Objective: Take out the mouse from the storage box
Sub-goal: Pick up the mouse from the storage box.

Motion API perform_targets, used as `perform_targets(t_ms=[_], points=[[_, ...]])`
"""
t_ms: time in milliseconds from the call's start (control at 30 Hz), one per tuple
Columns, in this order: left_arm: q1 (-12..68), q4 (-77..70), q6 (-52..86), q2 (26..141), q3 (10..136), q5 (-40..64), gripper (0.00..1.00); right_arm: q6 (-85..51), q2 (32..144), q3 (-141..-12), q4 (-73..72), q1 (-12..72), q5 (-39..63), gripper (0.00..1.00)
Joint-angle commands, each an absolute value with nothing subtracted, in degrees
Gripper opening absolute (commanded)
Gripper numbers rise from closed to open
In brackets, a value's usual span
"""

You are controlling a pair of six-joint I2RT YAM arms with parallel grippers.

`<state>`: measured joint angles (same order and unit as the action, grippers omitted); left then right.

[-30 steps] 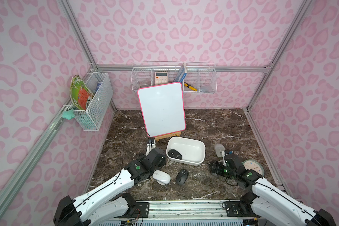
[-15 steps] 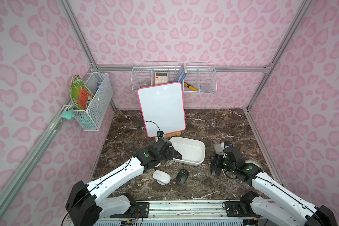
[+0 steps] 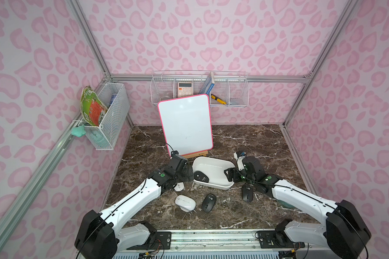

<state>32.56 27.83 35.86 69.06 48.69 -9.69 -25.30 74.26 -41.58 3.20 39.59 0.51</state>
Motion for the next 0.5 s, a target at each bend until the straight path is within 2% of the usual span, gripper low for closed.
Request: perform_targets(t_ms=[0, 167, 467], points=[[31.9, 25.4, 37.0, 69.8, 48.5, -6.6, 0.99, -20.8, 79.8, -45.8, 0.8, 42.3, 1.9, 0.86], [30.4, 24.2, 37.8, 69.9, 47.8, -4.8, 0.99, -17.6, 90.1, -53.3, 3.0, 45.6, 3.6, 0.84], [28.4, 22.9, 38.6, 66.1, 43.9, -4.5, 0.99, -14.4, 99.3, -60.5, 3.8, 46.6, 6.7, 0.84]])
